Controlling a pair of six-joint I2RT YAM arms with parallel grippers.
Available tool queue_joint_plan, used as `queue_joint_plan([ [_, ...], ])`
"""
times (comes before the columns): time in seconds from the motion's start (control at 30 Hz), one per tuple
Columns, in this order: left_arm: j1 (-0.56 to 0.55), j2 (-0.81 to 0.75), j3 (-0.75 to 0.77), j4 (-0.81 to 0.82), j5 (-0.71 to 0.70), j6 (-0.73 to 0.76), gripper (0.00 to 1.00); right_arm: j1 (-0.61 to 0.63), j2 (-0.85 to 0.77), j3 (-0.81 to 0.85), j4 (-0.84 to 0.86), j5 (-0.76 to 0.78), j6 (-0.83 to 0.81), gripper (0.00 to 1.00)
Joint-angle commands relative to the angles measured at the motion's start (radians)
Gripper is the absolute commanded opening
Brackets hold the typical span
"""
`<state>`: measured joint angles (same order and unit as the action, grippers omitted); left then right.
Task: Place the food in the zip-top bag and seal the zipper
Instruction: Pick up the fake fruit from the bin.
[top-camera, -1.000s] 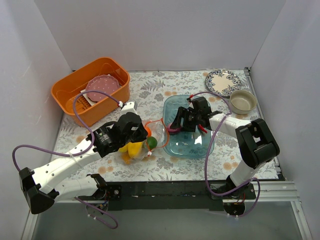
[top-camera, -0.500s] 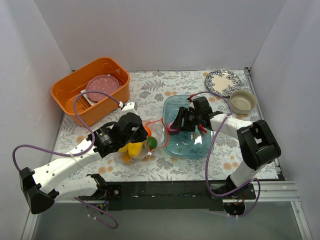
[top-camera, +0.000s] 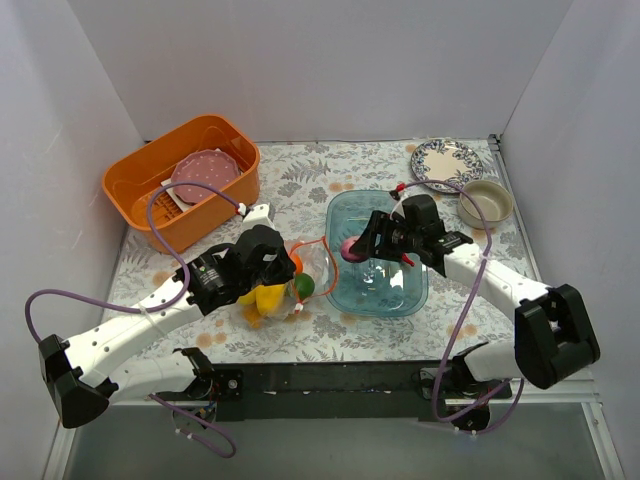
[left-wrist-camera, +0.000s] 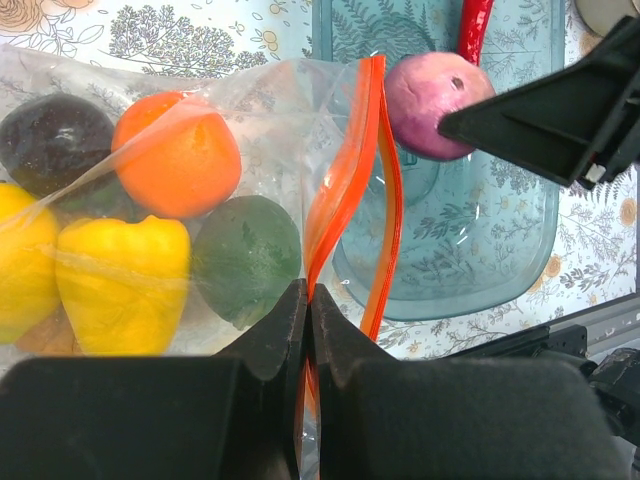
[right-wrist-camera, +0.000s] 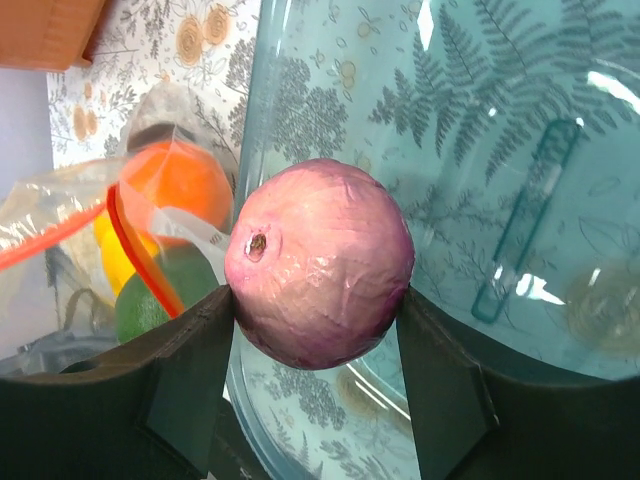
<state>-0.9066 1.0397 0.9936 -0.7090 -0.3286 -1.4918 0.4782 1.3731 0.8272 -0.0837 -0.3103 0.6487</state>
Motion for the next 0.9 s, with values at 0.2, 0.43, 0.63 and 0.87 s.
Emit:
queue_joint_plan([
  [0.2, 0.003, 0.006, 0.002, 0.026, 0.02, 0.01, 0.0, 0.003, -0.198, -0.033, -0.076, 0.054, -0.007, 0.46],
  [0.43, 0.003, 0.006, -0.003, 0.026, 0.025, 0.002, 0.0, 0.025, -0.273, -0.086, 0.007, -0.03, 0.034, 0.45],
  [0.63, 0.003, 0.023, 0.0, 0.029, 0.034, 0.004, 0.0, 0.1, -0.295, -0.082, 0.073, -0.063, 0.06, 0.46],
  [0.87, 0.003, 0.042, 0.01, 0.036, 0.039, 0.011, 0.0, 0.204, -0.26, -0.03, 0.111, -0.03, 0.057, 0.48],
])
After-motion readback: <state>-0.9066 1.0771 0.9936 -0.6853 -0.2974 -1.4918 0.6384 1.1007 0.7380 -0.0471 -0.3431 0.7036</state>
